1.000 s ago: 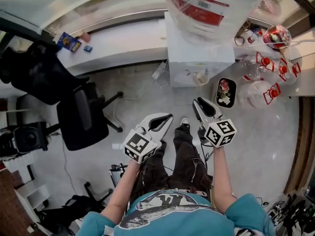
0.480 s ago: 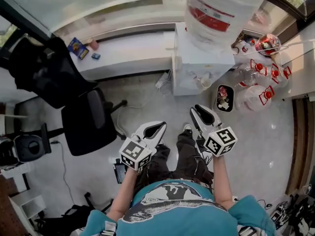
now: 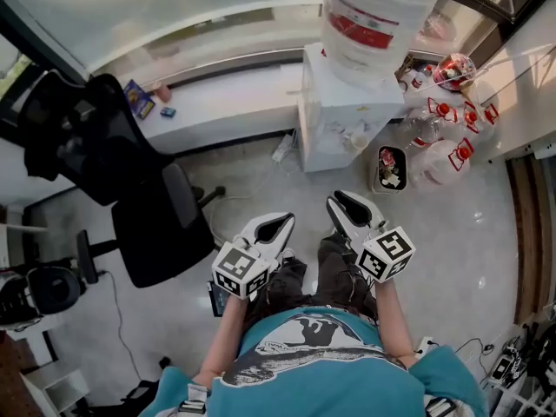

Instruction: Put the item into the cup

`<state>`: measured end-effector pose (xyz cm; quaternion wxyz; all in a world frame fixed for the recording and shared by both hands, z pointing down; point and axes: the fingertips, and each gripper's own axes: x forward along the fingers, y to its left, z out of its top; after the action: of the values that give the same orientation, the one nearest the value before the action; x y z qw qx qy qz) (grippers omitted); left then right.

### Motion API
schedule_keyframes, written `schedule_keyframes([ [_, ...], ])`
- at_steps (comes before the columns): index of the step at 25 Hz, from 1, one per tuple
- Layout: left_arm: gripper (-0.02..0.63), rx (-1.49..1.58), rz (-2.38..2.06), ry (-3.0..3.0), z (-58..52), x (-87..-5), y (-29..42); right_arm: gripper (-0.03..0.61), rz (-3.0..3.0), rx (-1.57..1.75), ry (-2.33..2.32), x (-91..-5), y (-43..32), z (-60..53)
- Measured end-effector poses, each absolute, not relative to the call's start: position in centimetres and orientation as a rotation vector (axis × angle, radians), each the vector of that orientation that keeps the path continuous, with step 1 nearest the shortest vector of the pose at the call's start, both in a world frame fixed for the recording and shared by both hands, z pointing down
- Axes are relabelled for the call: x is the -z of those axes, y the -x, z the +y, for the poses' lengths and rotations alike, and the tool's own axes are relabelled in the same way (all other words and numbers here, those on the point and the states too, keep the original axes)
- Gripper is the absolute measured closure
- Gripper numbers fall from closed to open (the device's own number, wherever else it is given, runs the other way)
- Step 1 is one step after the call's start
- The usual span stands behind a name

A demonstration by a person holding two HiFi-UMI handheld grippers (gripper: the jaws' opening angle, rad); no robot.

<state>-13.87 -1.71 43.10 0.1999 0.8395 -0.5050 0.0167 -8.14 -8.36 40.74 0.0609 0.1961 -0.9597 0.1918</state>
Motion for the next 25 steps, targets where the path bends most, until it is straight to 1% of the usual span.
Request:
schedule_keyframes([
  [12, 0.615, -0.034, -1.384, -2.396, -1.4, -41.3, 11.9, 0.502, -2.922, -0.548, -0.483, -38.9, 8.6, -4.6],
  [14, 0.615, -0.039, -1.391, -2.395, -1.2, -41.2, 11.3, 0.526, -2.934, -0.540, -0.473, -38.6, 8.2, -4.2],
  [25, 0.615, -0.054, -1.480, -2.330, 1.7, -40.8, 7.0, 0.554, -2.966, -0.579, -0.438, -38.0, 2.4, -1.8],
])
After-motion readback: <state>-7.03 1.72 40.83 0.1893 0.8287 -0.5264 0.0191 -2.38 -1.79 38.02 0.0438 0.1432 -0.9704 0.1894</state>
